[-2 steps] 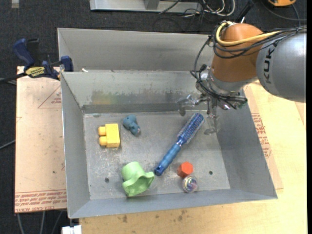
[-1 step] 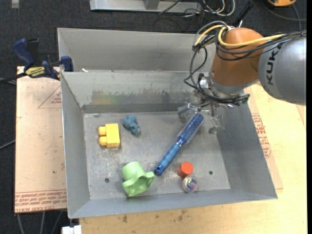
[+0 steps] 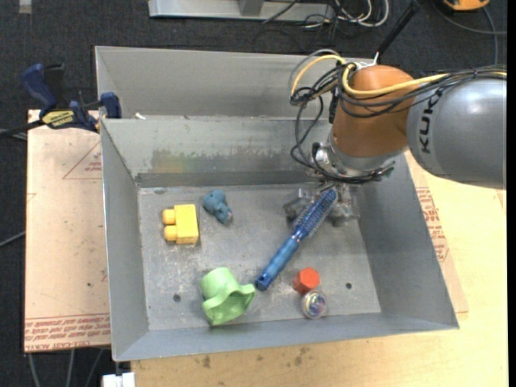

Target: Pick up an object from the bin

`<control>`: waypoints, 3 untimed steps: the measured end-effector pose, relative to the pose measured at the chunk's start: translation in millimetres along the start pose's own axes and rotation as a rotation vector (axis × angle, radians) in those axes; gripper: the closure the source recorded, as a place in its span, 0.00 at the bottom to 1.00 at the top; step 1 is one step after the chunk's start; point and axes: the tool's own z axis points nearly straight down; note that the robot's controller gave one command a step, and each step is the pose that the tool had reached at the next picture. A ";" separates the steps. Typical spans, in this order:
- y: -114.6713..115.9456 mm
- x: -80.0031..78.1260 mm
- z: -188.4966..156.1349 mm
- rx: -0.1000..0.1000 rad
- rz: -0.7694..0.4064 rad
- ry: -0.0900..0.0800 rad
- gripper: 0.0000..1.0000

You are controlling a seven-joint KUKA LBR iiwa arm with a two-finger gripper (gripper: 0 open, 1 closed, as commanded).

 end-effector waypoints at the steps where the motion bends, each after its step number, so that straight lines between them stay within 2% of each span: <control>1: -0.4 -0.9 -0.4 0.001 0.005 -0.004 0.00; 2: -0.2 -1.0 0.2 0.001 0.005 -0.004 1.00; 3: -1.9 -2.8 -68.6 0.010 0.006 -0.001 1.00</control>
Offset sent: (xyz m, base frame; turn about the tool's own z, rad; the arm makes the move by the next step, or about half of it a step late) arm 0.0000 0.0000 0.0000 0.0000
